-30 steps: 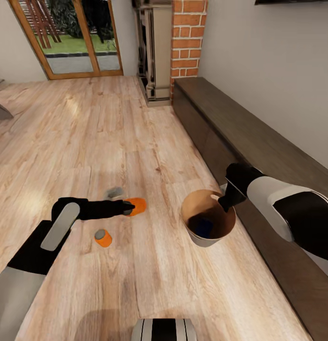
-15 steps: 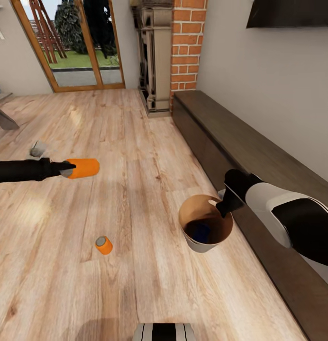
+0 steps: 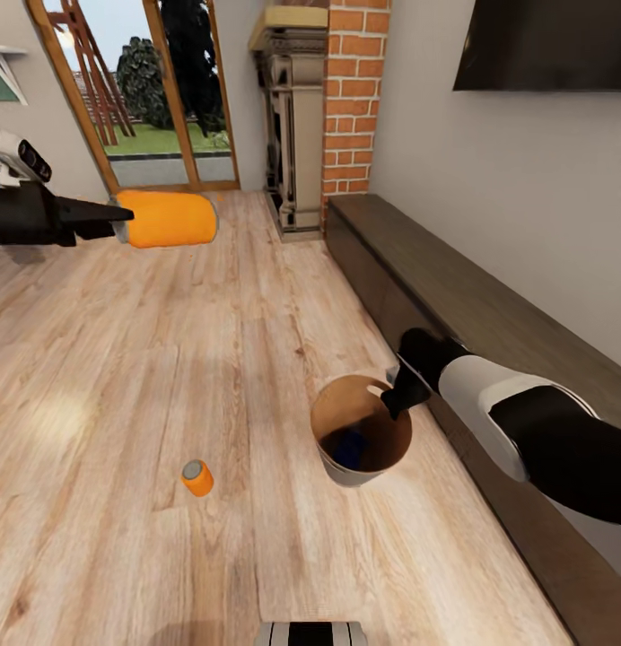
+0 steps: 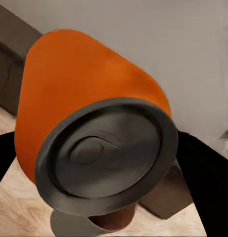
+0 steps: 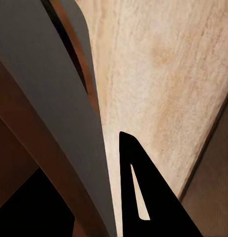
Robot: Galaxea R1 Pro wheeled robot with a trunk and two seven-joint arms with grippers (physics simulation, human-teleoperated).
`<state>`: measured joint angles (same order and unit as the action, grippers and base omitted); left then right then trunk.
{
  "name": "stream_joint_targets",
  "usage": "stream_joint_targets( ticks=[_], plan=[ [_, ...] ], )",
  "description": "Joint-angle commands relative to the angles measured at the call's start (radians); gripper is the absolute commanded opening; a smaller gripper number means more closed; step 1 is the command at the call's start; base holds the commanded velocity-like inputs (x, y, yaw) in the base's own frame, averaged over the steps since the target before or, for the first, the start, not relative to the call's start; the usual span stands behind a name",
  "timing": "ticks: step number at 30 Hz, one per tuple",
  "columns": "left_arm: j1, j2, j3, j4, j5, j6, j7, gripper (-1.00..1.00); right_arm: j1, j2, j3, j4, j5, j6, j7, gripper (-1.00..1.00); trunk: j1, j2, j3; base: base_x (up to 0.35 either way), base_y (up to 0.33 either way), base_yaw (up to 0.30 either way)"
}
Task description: Put the three can of soda from the living room inside the tash can in the kitchen.
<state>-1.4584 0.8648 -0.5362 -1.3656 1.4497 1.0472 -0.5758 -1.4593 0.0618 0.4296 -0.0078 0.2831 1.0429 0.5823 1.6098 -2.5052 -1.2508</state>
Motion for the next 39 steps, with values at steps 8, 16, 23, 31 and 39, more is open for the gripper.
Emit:
stream_joint_targets(
  ticks=[8,16,23,31,39],
  plan=[
    [-0.244,-0.192,-0.405,0.111,-0.009,0.0,-0.011,-1.0,0.003,0.049,-0.018,-0.006,-0.018,0.004,-0.002,-1.0,-0.004,0.002,0.031,0.0,0.0,0.0],
    [-0.259,-0.361,-0.617,0.19,-0.011,0.0,0.053,-1.0,0.004,0.055,-0.018,-0.008,-0.019,0.004,-0.002,-1.0,-0.007,0.004,0.058,0.0,0.0,0.0],
    [-0.256,-0.506,-0.755,0.223,-0.015,0.0,0.16,-1.0,0.004,0.056,-0.02,-0.009,-0.019,0.004,-0.002,-1.0,-0.007,0.004,0.058,0.0,0.0,0.0],
    [-0.236,-0.601,-0.78,0.259,-0.018,0.0,0.278,-1.0,0.004,0.072,-0.02,-0.014,-0.019,0.004,-0.004,-1.0,-0.007,0.004,0.058,0.0,0.0,0.0],
    [-0.162,-0.656,-0.781,0.268,-0.02,0.0,0.363,-1.0,0.004,0.085,-0.02,-0.031,-0.02,0.004,-0.005,-1.0,-0.007,0.004,0.058,0.0,0.0,0.0]
  ],
)
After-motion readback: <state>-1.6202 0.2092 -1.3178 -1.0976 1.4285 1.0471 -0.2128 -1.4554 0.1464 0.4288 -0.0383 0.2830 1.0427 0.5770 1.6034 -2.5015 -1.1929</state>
